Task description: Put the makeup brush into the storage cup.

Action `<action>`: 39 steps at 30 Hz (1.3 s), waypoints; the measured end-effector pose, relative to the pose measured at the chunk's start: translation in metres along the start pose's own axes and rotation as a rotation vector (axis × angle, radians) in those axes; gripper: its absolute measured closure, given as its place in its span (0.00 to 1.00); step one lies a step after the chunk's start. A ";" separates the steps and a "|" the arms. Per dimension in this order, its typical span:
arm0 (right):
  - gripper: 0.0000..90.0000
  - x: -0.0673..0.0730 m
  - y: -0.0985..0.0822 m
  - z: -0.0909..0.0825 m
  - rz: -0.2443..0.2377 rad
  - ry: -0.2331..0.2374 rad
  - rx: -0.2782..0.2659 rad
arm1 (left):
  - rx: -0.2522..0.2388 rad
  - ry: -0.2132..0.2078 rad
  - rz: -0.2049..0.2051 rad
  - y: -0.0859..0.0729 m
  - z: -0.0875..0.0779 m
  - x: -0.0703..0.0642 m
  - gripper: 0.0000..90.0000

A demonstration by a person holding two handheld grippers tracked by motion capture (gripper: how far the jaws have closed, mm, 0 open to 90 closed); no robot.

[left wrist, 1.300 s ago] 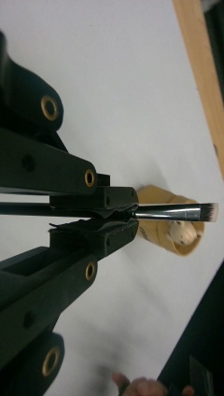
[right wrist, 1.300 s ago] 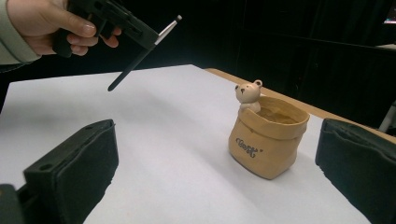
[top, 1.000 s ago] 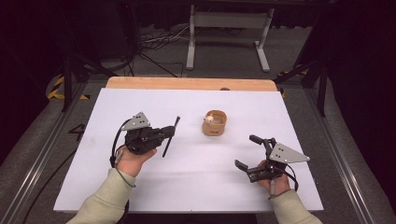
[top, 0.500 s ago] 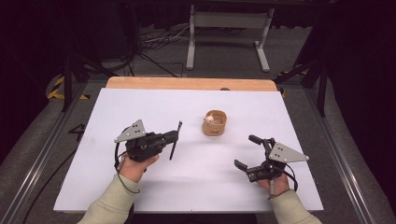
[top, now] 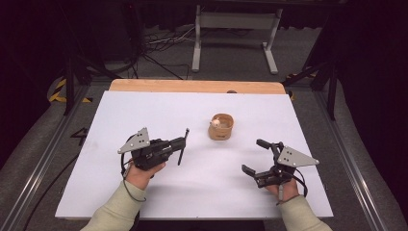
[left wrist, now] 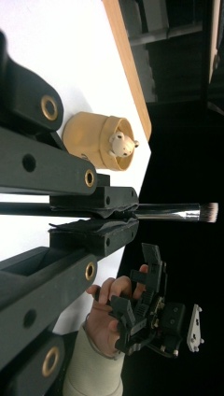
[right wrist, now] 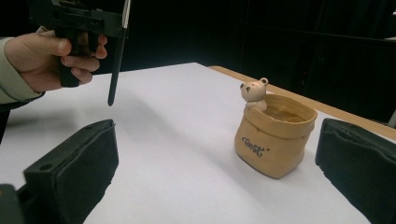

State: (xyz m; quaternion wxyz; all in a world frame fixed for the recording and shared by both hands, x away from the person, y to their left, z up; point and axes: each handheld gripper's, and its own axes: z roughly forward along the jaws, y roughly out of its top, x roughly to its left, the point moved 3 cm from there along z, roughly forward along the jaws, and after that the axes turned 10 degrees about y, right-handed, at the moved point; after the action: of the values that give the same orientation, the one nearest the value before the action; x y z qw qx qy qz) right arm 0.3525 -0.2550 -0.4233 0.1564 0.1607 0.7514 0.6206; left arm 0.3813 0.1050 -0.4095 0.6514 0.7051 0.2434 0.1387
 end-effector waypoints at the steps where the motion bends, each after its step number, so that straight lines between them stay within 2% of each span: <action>1: 0.00 0.000 0.000 0.001 0.003 0.004 0.004 | -0.003 -0.006 -0.001 0.000 0.001 -0.001 0.92; 4: 0.00 0.001 0.003 0.004 0.000 0.000 0.014 | -0.002 -0.009 0.000 -0.002 0.003 -0.003 0.92; 6: 0.00 0.002 0.007 0.007 0.001 0.013 0.022 | 0.003 -0.016 0.015 -0.003 0.006 -0.006 0.92; 10: 0.00 0.005 0.015 0.017 -0.005 0.044 0.051 | -0.006 -0.024 0.020 -0.003 0.008 -0.010 0.92; 13: 0.00 0.006 0.018 0.026 0.015 0.065 0.081 | -0.008 -0.023 0.033 -0.003 0.010 -0.012 0.92; 20: 0.00 0.011 0.031 0.046 0.040 0.135 0.065 | -0.006 -0.032 0.043 -0.004 0.012 -0.014 0.92; 26: 0.01 0.018 0.044 0.062 0.014 0.171 0.072 | 0.001 -0.032 0.047 -0.005 0.013 -0.016 0.92; 30: 0.01 0.020 0.051 0.073 0.024 0.202 0.068 | 0.002 -0.032 0.050 -0.005 0.013 -0.016 0.92; 39: 0.03 0.022 0.058 0.088 0.047 0.233 0.061 | 0.006 -0.035 0.057 -0.006 0.014 -0.018 0.92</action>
State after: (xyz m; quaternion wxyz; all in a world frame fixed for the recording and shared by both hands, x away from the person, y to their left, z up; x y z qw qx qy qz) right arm 0.3735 -0.1577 -0.3833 0.0486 0.1099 0.7789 0.6156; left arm 0.3727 0.0837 -0.4150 0.6494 0.7159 0.2121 0.1441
